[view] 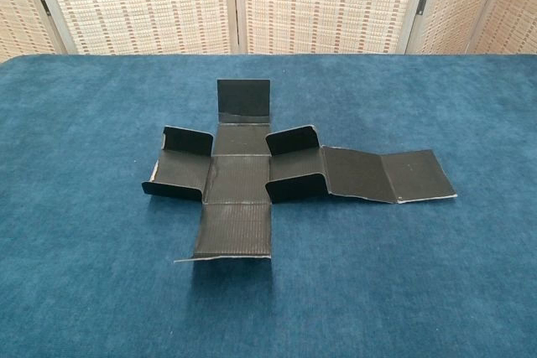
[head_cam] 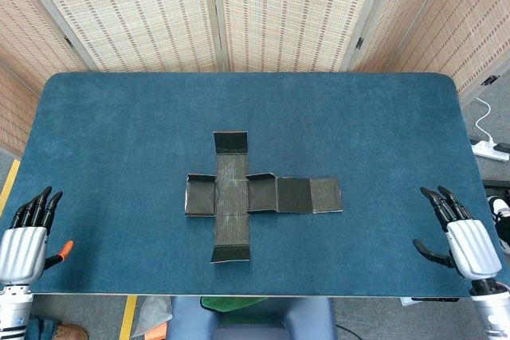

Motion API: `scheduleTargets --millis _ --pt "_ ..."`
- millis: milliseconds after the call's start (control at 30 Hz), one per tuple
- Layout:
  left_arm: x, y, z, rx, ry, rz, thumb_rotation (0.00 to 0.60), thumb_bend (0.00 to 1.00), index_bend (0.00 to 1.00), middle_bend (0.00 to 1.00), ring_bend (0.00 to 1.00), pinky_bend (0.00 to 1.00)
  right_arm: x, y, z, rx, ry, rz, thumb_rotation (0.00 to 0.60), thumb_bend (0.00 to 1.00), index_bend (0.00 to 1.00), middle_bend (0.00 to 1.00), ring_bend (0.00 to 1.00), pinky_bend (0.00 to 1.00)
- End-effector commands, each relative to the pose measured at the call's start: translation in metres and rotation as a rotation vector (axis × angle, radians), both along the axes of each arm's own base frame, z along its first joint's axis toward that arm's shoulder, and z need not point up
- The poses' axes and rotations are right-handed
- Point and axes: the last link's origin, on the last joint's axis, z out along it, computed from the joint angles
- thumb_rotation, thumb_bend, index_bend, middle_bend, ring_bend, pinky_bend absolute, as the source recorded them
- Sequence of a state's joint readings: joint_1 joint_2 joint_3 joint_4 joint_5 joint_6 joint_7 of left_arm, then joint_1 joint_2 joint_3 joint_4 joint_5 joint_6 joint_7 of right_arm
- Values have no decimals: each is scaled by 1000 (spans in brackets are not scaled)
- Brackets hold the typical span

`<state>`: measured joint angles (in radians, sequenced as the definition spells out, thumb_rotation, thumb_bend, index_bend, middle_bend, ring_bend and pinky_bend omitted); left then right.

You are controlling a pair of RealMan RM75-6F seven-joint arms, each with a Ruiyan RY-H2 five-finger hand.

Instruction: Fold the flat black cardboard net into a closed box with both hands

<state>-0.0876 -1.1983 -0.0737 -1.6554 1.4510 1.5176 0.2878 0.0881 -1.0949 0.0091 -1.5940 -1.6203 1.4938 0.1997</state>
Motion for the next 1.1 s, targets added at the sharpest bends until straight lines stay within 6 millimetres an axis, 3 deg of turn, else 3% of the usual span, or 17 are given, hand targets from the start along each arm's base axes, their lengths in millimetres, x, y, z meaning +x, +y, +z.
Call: scheduleTargets --millis 33,533,700,800,967,1033,1100 --pt "0 2 -1 -5 2 4 600 215 42 41 104 151 1 -3 -2 5 -2 -1 600 217 0 128 28 208" --pt "-2 -4 2 -2 -3 5 600 216 42 41 104 151 8 -5 -9 46 -12 24 600 216 0 128 29 207" --pt "-2 -4 1 -7 -8 3 600 216 42 41 105 151 16 -15 -17 53 -9 33 600 217 0 128 76 227" --pt "-1 -1 -1 -13 -8 2 600 215 42 40 104 151 26 -26 -25 60 14 35 600 216 0 129 151 354" --pt "0 5 -2 -19 -7 0 600 216 42 41 104 151 49 -52 -46 119 39 29 600 199 0 129 495 805" --pt "0 6 -3 -22 -6 2 600 217 42 41 104 151 57 -61 -55 154 40 22 600 166 0 116 581 913" --pt "0 8 -5 -27 -5 4 600 216 42 41 104 151 65 -71 -67 193 49 14 600 130 0 89 631 955"
